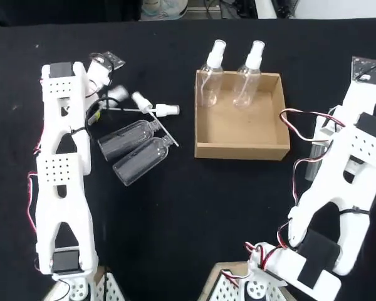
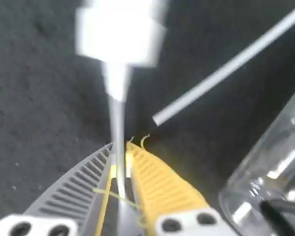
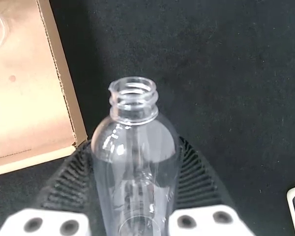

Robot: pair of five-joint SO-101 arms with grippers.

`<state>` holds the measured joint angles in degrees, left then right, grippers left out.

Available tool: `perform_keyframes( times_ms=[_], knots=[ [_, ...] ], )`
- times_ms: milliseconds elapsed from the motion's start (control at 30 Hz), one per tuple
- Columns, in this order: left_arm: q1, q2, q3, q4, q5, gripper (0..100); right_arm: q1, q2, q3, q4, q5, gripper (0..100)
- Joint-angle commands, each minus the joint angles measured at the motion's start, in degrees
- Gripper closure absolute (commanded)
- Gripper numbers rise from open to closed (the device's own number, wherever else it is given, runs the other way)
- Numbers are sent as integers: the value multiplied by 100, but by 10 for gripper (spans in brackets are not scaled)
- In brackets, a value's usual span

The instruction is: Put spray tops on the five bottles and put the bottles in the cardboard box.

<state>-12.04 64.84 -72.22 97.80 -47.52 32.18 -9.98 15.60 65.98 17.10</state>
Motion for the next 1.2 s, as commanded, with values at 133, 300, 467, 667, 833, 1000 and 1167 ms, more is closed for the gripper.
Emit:
perform_keyframes(
  times_ms=[133,300,467,667,833,1000,1167],
  knots=[
    [-576,-853,48,308,-475,971,-70,-330,-31,-132,-26,988],
    [-1051,-1442,1270,316,-774,971,-79,-330,-31,-132,-26,988],
    [-1420,-2418,2976,290,-1125,971,-88,-330,-31,-141,-26,988],
    [-1648,-2980,3196,281,-1468,970,-97,-330,-48,-141,-26,987],
    [-1490,-2989,2097,281,-1064,807,-97,-330,-57,-149,-26,987],
    [-813,-2514,1385,-668,369,709,-97,-330,-57,-149,-26,987],
    [-400,-1749,1095,-2268,1591,756,-97,-330,-57,-149,-18,987]
  ],
)
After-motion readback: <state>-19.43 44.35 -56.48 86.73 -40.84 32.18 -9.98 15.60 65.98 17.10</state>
